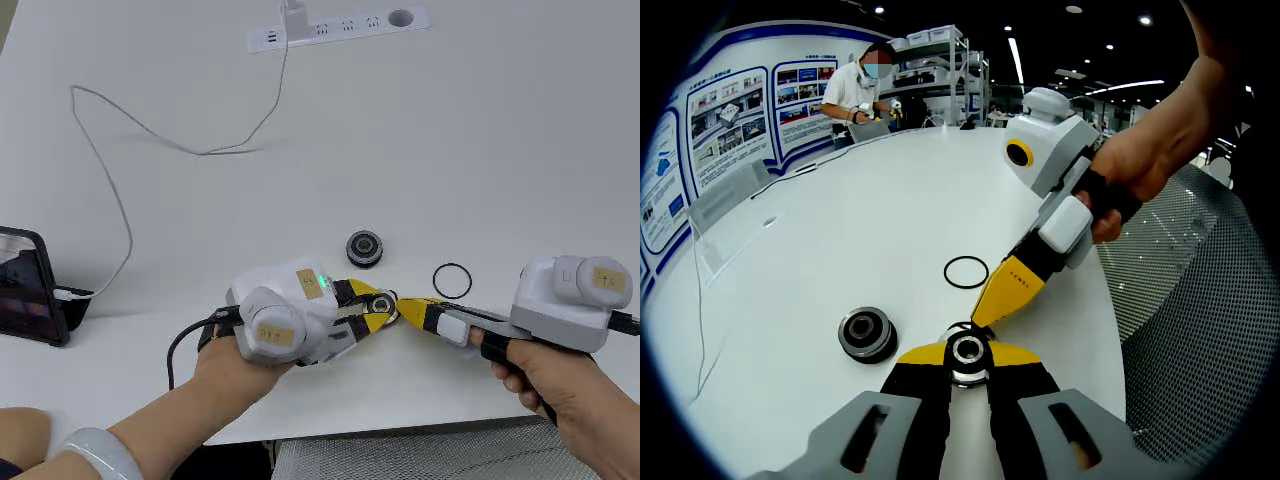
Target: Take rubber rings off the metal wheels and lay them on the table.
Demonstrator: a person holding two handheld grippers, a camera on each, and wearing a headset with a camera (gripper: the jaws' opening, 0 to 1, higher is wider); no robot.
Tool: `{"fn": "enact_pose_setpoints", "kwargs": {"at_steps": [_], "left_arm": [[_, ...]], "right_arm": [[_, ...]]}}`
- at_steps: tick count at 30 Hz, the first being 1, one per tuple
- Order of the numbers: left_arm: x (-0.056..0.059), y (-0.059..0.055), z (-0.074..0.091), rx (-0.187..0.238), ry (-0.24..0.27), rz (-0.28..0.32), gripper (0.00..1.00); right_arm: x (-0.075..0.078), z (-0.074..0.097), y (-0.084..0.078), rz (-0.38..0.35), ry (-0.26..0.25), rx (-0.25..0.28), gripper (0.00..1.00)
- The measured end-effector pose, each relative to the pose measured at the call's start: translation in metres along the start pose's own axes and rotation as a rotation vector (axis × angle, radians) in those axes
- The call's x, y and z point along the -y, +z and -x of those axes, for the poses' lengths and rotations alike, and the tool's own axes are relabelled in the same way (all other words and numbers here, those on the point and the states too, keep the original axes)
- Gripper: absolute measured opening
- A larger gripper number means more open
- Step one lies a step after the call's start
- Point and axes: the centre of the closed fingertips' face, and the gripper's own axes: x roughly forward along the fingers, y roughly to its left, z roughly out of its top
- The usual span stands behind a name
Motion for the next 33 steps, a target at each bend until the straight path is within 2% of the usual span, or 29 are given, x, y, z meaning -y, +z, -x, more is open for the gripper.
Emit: {"fn": "enact_pose_setpoints", "kwargs": {"at_steps": [17, 33], "left_arm": [[0.0, 0.0, 0.0, 0.002, 0.0, 0.0, 0.13], [0.0, 0.0, 0.001, 0.003, -0.001, -0.001, 0.13]], "right_arm": [[-0.004, -0.001, 0.0, -0.02, 0.024, -0.004, 0.01], [-0.022, -0.004, -0.001, -0.026, 0.081, -0.009, 0.01]]}}
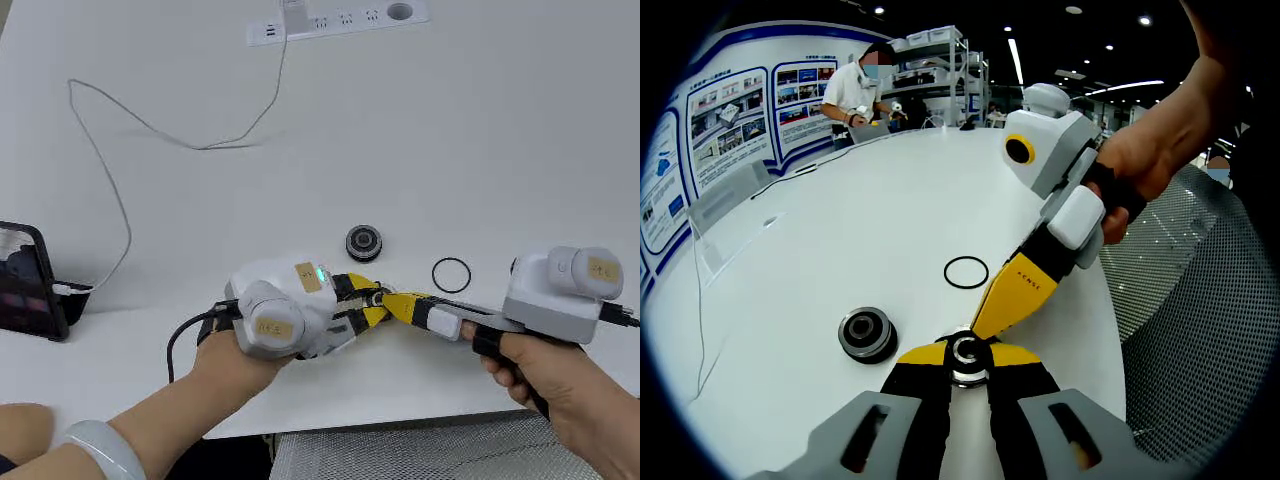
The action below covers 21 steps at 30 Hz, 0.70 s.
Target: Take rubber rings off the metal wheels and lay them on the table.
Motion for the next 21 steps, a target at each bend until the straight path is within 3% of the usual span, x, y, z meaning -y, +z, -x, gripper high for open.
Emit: {"fn": "enact_pose_setpoints", "kwargs": {"at_steps": [14, 21], "left_arm": [[0.0, 0.001, 0.0, -0.005, -0.022, -0.007, 0.14], [0.006, 0.006, 0.005, 0.013, -0.038, -0.032, 0.17]], "right_arm": [[0.009, 0.0, 0.004, 0.004, -0.036, 0.013, 0.02], [0.013, 0.001, 0.004, 0.009, -0.055, 0.017, 0.02]]}}
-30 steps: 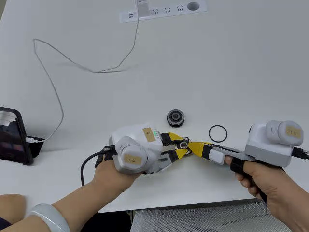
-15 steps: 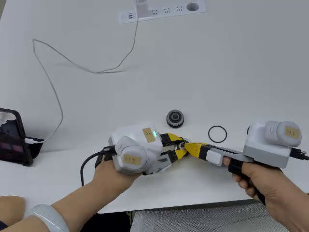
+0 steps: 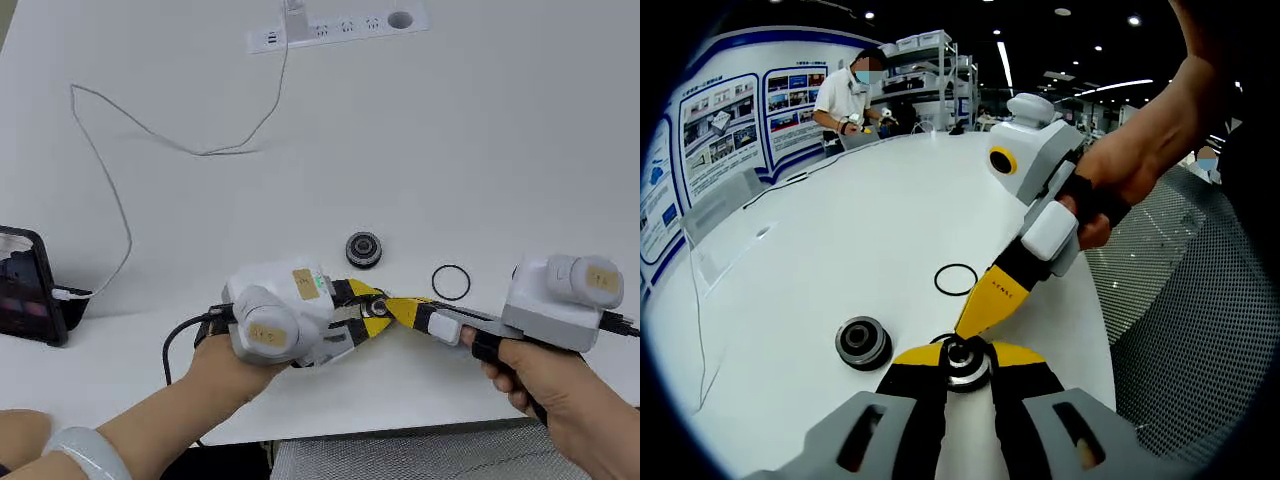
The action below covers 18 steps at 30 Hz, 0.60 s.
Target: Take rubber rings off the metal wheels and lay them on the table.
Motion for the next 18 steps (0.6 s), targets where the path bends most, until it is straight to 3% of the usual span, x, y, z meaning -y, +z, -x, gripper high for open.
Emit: {"fn": "enact_pose_setpoints", "kwargs": {"at_steps": [8, 18], "left_arm": [[-0.001, 0.001, 0.008, 0.016, 0.023, -0.006, 0.19], [-0.009, -0.008, 0.017, 0.005, 0.062, 0.019, 0.25]], "right_arm": [[-0.002, 0.0, -0.001, 0.0, 0.004, -0.002, 0.02], [-0.011, -0.001, -0.001, 0.004, 0.028, -0.003, 0.02]]}}
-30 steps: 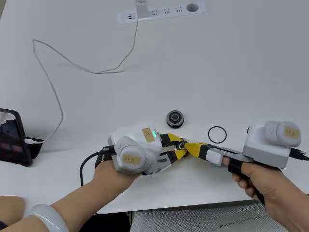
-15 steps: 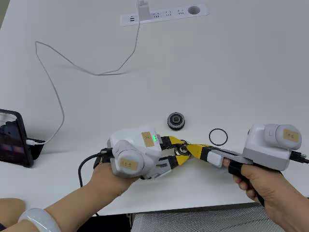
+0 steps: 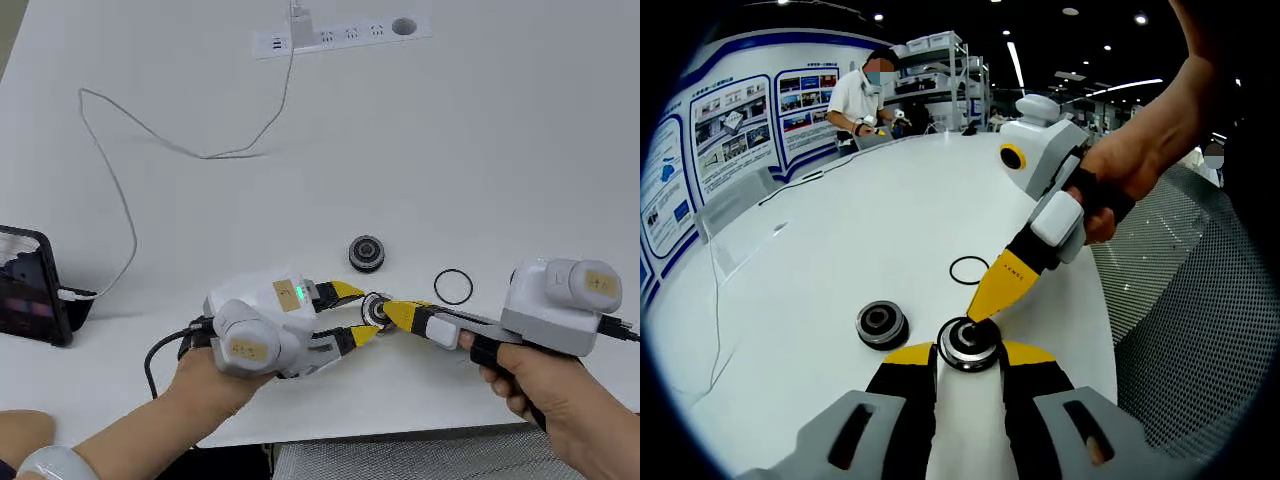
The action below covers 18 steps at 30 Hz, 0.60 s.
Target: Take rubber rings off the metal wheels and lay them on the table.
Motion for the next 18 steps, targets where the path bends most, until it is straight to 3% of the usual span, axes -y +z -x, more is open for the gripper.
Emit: {"fn": "enact_pose_setpoints", "kwargs": {"at_steps": [18], "left_arm": [[-0.006, -0.009, 0.008, -0.004, 0.04, 0.045, 0.4]], "right_arm": [[-0.015, 0.003, 0.005, -0.012, 0.037, 0.018, 0.02]]}}
